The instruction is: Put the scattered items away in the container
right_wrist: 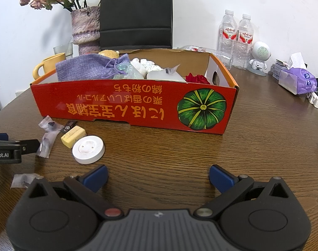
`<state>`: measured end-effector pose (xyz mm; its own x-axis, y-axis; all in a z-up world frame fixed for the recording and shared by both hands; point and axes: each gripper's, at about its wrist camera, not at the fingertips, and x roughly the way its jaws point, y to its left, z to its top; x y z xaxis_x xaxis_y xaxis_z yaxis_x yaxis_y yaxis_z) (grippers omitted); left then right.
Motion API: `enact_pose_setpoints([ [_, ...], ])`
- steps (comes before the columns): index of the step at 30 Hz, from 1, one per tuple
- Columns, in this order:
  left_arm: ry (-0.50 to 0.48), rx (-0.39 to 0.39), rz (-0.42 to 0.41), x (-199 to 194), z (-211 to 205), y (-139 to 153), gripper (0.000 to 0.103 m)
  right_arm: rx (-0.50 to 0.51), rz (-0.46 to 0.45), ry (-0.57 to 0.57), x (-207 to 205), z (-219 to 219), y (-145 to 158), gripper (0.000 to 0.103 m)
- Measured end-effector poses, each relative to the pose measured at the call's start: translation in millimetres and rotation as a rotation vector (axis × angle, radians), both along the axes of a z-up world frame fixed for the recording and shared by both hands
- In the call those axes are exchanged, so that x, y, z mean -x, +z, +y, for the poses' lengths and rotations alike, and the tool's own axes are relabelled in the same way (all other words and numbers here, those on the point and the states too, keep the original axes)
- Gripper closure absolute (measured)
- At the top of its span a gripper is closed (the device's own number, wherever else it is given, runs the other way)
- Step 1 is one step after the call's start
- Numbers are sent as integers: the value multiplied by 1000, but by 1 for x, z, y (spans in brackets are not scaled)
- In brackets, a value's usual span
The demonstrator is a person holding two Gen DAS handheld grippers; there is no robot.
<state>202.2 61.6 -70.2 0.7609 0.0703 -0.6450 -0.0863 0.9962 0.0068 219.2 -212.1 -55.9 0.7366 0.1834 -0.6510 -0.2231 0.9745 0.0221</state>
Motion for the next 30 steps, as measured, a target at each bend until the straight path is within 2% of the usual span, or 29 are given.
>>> enact_pose_setpoints([
  [18, 0, 0, 0, 0, 0, 0, 0, 1, 0, -17, -1, 2, 0, 0],
  [27, 49, -2, -1, -2, -3, 1, 0, 3, 5, -24, -4, 3, 1, 0],
  [30, 16, 11, -41, 5, 0, 7, 0, 15, 8, 18, -2, 5, 5, 1],
])
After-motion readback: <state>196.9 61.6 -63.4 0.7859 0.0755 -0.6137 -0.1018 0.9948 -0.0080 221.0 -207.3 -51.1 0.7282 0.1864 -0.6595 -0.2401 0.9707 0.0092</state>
